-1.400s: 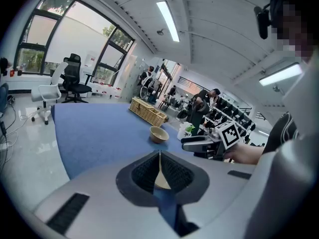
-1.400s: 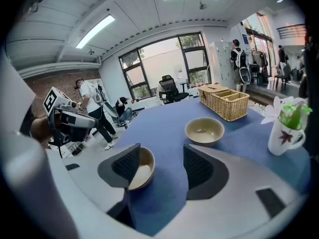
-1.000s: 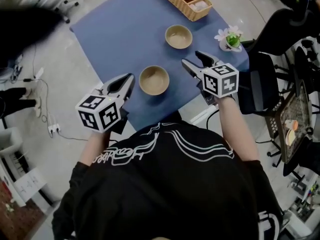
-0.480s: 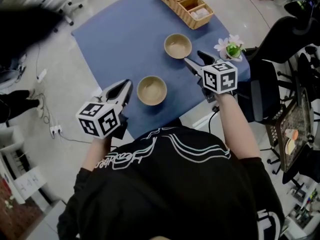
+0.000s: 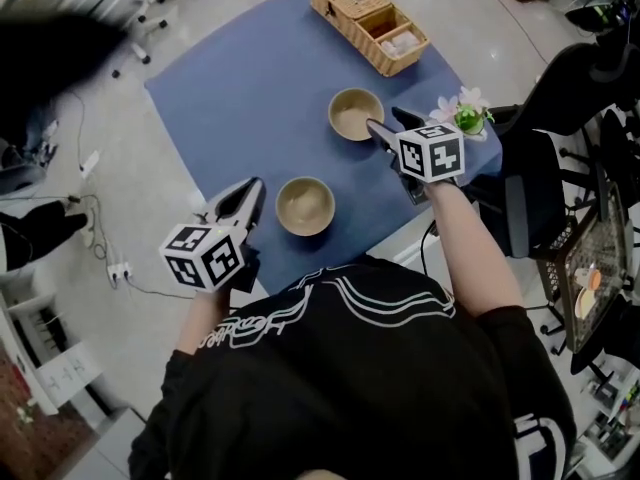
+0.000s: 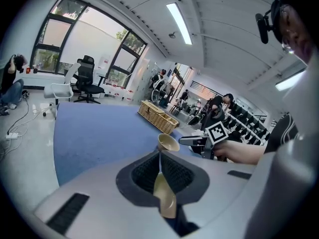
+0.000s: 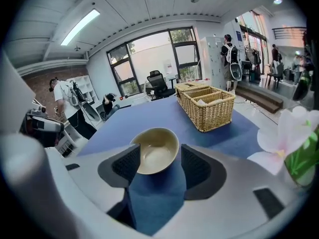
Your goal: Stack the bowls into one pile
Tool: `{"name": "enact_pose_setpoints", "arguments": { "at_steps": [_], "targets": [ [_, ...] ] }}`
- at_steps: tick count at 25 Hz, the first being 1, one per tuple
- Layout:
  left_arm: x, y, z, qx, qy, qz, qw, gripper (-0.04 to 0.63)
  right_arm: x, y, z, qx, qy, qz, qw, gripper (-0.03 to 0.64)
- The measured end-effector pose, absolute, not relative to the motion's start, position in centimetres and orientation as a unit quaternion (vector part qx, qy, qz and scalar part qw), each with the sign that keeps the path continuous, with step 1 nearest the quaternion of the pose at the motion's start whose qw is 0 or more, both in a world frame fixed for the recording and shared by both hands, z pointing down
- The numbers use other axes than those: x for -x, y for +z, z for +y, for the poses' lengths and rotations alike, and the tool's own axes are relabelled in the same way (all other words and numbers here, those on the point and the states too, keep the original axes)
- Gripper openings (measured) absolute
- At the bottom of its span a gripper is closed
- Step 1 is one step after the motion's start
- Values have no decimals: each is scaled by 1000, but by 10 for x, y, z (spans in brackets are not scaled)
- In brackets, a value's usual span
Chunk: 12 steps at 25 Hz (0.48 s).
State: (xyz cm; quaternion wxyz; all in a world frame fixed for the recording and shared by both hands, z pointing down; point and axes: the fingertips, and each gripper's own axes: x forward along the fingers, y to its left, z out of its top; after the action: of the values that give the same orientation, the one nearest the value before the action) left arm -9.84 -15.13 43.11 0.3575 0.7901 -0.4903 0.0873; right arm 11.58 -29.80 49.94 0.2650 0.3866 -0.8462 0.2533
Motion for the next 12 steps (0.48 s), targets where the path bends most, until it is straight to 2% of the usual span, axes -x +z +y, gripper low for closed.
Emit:
{"name": "enact_pose_setpoints", "arguments": {
  "at_steps": [12],
  "targets": [
    [100, 445, -164, -781, 103, -497, 364, 31, -115, 541, -325, -380, 303, -826, 287, 250]
  ]
}}
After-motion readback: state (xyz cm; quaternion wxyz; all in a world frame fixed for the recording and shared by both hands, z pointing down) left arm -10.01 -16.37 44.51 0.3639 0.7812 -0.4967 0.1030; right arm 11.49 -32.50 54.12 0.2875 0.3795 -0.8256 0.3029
